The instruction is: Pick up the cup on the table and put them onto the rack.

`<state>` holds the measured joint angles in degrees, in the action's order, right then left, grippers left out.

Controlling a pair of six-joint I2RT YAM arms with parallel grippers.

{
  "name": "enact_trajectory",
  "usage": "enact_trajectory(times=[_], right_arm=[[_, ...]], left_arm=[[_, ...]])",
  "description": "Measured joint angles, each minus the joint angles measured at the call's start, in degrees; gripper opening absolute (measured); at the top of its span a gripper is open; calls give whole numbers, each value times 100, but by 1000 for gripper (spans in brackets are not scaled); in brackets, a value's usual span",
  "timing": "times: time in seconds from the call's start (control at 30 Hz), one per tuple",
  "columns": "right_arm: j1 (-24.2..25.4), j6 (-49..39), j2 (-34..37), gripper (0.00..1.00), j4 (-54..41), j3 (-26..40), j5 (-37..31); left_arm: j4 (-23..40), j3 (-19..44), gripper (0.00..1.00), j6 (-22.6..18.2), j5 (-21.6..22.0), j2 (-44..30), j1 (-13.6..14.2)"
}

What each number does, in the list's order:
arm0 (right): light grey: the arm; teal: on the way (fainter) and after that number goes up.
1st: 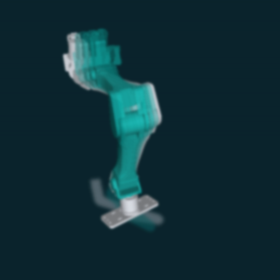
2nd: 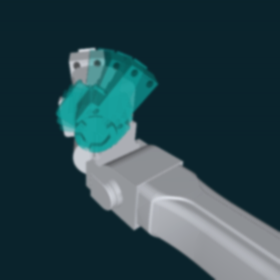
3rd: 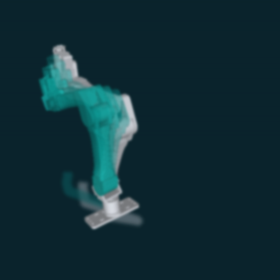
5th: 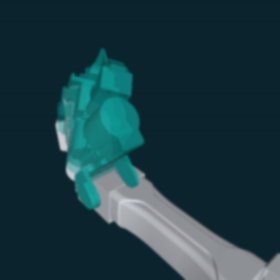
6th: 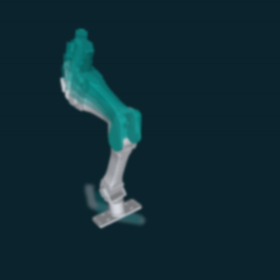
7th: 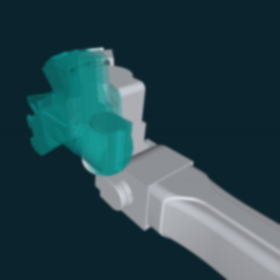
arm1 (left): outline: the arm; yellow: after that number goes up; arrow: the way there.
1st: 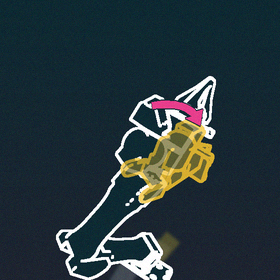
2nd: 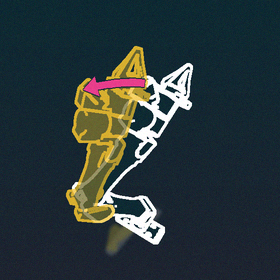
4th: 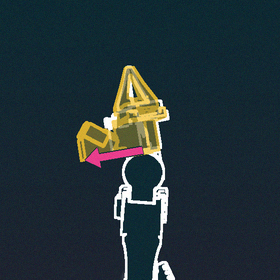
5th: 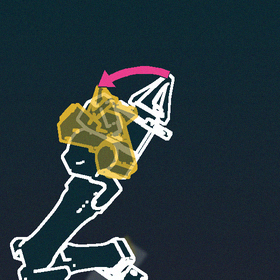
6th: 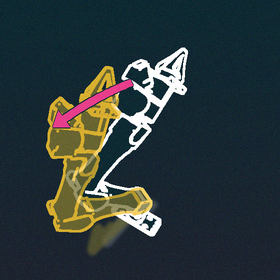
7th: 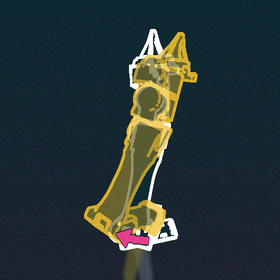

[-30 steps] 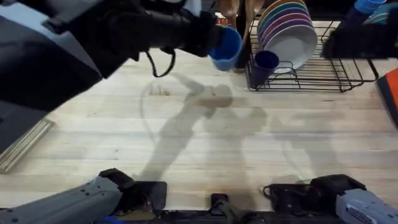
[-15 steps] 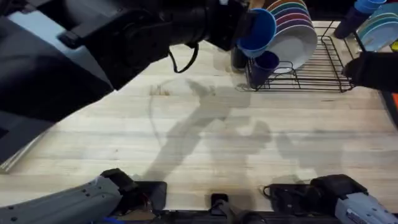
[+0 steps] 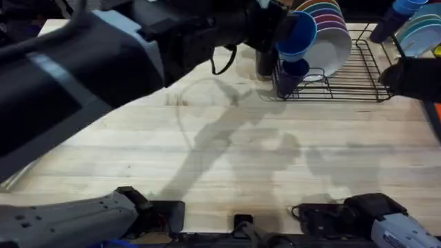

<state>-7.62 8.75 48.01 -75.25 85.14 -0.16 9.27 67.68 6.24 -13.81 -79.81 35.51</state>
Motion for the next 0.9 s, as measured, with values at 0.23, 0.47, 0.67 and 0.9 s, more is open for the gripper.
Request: enact_trajectory(times=[0.23,0.47,0.67,0.9], right_arm=[[0,0,-1,998,-2,0,0],[0,0,-2,998,-2,0,0],[0,0,-2,998,-2,0,0],[0,0,-1,998,-2,0,1]], left_arm=[[-508,0,38,110,-149,-302,0],[-816,0,38,326,-165,-641,0],[-959,0,38,461,-167,-911,0],[-1019,0,38,524,-167,-1123,0]])
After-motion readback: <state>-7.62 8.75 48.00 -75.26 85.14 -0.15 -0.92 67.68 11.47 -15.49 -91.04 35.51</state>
